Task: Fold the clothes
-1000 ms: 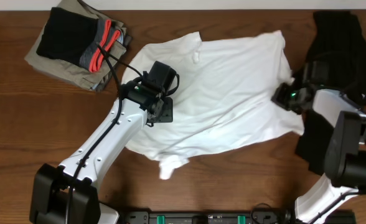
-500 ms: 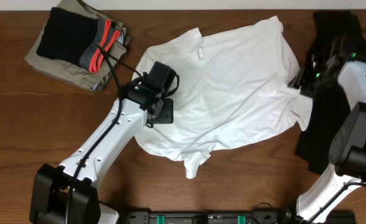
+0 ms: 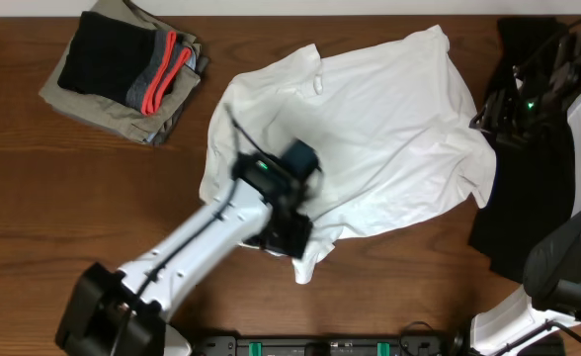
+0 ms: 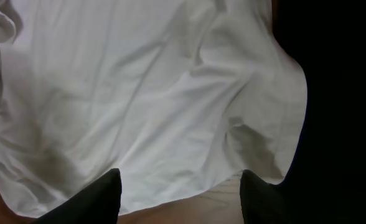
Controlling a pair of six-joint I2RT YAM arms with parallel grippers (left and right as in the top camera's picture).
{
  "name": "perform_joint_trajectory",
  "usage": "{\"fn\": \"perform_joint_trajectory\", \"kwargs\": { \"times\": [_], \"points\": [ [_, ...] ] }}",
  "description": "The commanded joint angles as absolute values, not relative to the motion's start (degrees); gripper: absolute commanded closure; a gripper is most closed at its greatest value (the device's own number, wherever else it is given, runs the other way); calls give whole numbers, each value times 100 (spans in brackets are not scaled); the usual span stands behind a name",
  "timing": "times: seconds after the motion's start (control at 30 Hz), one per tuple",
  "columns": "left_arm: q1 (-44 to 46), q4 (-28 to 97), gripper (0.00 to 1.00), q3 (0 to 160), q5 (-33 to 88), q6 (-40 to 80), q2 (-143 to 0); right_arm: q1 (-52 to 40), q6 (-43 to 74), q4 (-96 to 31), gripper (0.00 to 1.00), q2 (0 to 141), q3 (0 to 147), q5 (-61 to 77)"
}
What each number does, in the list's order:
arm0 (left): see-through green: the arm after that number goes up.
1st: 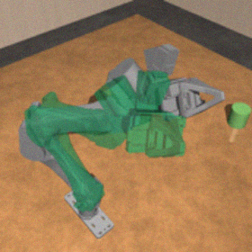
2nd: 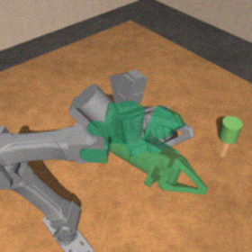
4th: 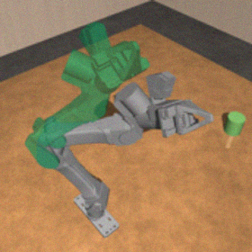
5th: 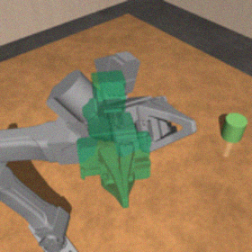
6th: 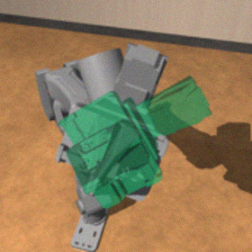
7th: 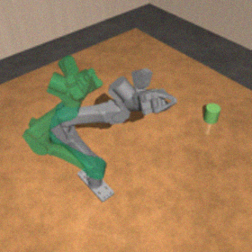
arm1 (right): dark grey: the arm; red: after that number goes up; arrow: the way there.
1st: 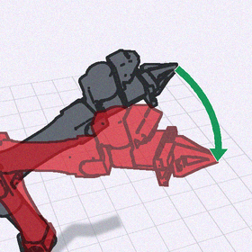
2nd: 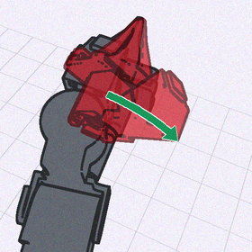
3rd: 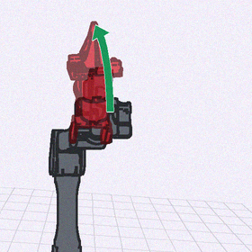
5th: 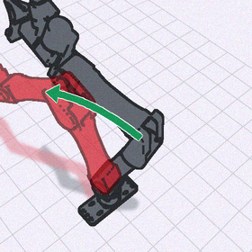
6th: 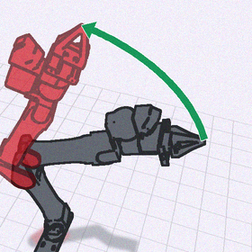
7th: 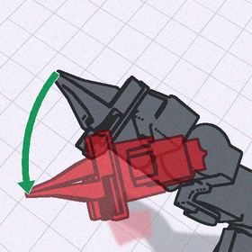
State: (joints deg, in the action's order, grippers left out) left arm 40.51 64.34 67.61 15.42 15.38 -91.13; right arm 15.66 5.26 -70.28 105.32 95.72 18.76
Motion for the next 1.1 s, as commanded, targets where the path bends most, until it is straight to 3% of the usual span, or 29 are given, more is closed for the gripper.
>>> {"fn": "perform_joint_trajectory", "kwargs": {
  "times": [0.0,0.1,0.43,0.63,0.73,1.07],
  "points": [
    [4672,6233,42,6434,1721,1673,-9102,1518,397,-7052,41,10523,9609,1822],
    [5015,6042,47,6136,1535,2121,-9102,1518,392,-7072,41,10523,9609,1820],
    [5260,4617,47,5636,1245,2324,-9105,1406,353,-7105,41,10523,9598,1813],
    [5260,4362,21,5636,1282,2300,-9137,1406,351,-7113,40,10523,9598,1778],
    [5260,4357,14,5594,1280,2283,-9253,1404,353,-7120,40,10523,9598,1778],
    [5240,4160,17,5428,1090,2110,-9902,1404,263,-7137,40,10523,9588,1778]
  ]
}}
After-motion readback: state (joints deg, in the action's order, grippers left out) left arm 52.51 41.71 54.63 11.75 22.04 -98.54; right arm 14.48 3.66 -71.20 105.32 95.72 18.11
